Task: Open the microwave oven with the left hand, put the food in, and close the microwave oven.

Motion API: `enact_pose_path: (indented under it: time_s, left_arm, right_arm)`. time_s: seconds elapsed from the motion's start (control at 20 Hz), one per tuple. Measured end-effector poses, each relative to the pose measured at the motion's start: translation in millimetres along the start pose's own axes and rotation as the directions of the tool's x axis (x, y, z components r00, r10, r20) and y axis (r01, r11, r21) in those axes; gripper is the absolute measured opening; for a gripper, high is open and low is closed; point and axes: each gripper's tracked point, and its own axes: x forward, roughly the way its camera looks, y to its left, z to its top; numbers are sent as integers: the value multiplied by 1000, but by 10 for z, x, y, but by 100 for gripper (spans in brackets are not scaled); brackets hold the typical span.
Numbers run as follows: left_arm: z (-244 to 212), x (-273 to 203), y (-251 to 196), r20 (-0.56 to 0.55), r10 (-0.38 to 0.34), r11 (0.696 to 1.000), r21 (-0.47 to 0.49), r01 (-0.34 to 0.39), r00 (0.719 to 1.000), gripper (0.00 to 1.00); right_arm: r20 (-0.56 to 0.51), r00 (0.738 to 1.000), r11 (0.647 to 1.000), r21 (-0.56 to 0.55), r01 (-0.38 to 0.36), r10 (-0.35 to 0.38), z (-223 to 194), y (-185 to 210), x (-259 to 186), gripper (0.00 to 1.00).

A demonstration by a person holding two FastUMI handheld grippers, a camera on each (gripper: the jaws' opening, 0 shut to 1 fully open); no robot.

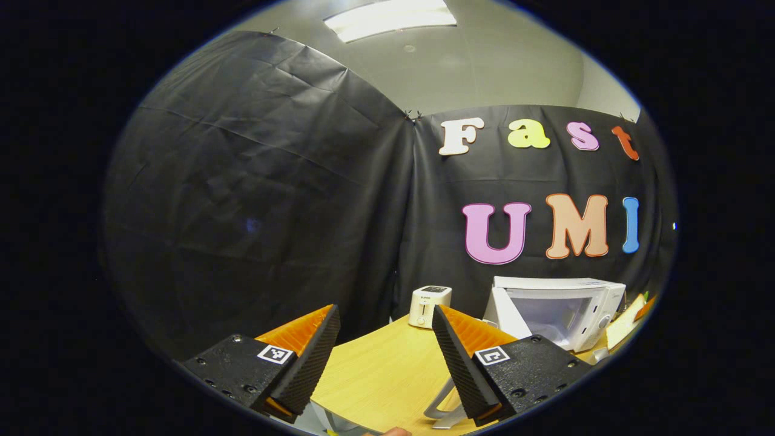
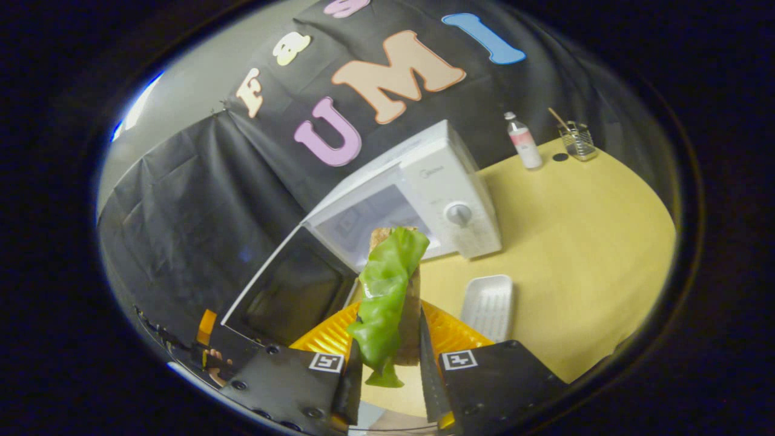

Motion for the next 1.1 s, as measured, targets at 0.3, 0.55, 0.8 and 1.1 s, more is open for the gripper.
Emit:
enact_pose_path:
  time_s: [0.3,0.55,0.8,1.1]
  left_arm:
    - [-17,57,114,4,26,999,21,-26,1000,94]
    - [-22,65,70,-2,7,1000,22,-7,1000,93]
    - [-19,41,16,-5,-28,1000,15,28,1000,93]
    - [-46,74,58,-9,-3,1000,27,3,1000,89]
  right_arm:
    - [84,994,996,57,-69,64,-434,511,478,44]
    - [189,982,991,131,-32,7,-538,620,983,44]
    - [284,956,987,157,34,-78,-384,636,1533,44]
    - [294,941,972,206,109,-167,-218,570,2199,44]
